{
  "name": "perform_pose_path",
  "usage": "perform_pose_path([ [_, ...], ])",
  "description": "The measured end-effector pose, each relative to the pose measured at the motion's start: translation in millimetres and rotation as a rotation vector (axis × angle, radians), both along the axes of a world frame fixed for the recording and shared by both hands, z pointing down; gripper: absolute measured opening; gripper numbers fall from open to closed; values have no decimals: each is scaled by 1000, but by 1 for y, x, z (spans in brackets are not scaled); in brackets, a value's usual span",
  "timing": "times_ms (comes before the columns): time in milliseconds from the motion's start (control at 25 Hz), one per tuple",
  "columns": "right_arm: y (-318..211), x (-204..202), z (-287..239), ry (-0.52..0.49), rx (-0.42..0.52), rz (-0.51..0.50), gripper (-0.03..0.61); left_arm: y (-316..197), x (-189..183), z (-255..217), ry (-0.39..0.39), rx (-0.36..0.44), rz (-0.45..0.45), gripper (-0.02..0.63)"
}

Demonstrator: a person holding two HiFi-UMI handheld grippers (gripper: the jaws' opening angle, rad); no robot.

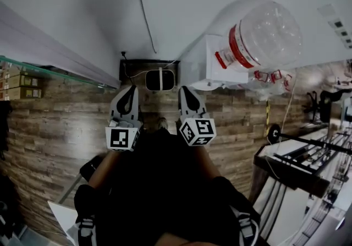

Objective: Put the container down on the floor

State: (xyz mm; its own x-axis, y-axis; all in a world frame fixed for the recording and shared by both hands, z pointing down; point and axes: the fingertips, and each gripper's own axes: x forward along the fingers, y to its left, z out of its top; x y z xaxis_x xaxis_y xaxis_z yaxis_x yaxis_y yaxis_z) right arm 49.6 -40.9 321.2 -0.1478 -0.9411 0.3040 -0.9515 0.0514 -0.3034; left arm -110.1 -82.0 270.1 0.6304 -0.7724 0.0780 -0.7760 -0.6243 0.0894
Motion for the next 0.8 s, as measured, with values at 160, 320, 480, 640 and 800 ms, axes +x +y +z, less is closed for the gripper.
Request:
perform_pose_path([
  [160, 0, -5, -5, 5, 3, 15, 37, -9, 5, 3, 15, -11, 46, 28],
  [320, -3, -6, -9, 9, 8, 46, 35, -13, 4, 4, 38, -18, 68, 29],
  [480, -4, -8, -10, 10, 12, 47, 34, -13, 3, 8, 39, -8, 88, 29],
  [640, -2, -11, -8, 12, 10, 42, 32, -12, 3, 6, 49, -30, 91, 29],
  [800, -1, -15, -9, 18, 12, 39, 32, -11, 1, 6, 47, -28, 95, 29],
])
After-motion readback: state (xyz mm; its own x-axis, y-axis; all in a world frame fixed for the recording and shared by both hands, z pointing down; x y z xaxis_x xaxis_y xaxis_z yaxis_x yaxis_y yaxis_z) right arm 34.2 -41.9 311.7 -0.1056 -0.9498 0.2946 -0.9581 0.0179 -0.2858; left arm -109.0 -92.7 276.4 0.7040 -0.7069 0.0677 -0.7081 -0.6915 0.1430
